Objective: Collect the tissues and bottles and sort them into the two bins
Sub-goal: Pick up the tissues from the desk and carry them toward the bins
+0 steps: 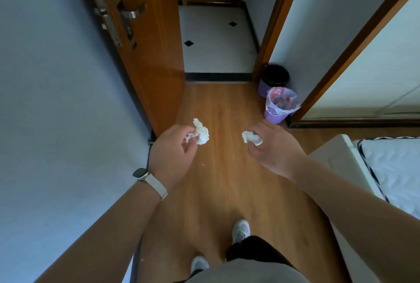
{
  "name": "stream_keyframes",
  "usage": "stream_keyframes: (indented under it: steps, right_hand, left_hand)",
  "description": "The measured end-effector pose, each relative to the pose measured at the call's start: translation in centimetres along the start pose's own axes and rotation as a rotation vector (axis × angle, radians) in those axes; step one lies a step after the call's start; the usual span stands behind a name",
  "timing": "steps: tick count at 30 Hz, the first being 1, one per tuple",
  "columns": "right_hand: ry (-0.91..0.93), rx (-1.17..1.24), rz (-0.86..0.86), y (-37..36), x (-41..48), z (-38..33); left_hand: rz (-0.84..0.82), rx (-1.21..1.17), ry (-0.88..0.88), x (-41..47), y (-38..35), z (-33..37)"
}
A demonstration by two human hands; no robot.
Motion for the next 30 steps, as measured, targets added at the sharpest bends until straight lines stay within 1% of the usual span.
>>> stream_keyframes:
  steps: [3, 6, 10, 14, 20, 26, 30]
  right_hand:
    - [-0.040, -0.020, 0.009, 0.2, 3.1, 2.0]
    - [-0.056, 0.025, 0.000, 0.2, 7.2, 4.4]
    - [-0.052, 0.074, -0.007, 0.7, 13.9, 7.1]
    - [-0.024, 0.129, 0.032, 3.4, 20.0, 9.6]
    - [0.024, 0.027, 0.058, 7.4, 26.9, 13.8]
    - [-0.072, 0.041, 0.077, 8.9, 30.4, 17.0]
    - [-0.153, 0.035, 0.083, 9.1, 32.5, 19.0]
  left_hand:
    - [-0.017, 0.010, -0.058, 3.5, -2.1, -0.2]
    - [-0.036, 0.025, -0.079, 7.7, -4.3, -0.4]
    - [-0.039, 0.060, -0.106, 14.4, -6.3, 0.2]
    - [-0.072, 0.100, -0.128, 21.7, -8.4, 1.4]
    - [-0.053, 0.130, -0.150, 30.1, -12.1, 2.8]
    - [-0.124, 0.115, -0.188, 35.0, -15.4, 3.0]
    - [-0.150, 0.074, -0.177, 38.1, -17.6, 2.3]
Point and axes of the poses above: each hand's wrist, its own x-axis towards the middle knuckle, its own y-axis out of the back of the hand, z = x × y, the point moved 4 cm from there along x, towards the middle knuckle, and after that the axes turned 12 degrees about -y, right-handed, at the moved point
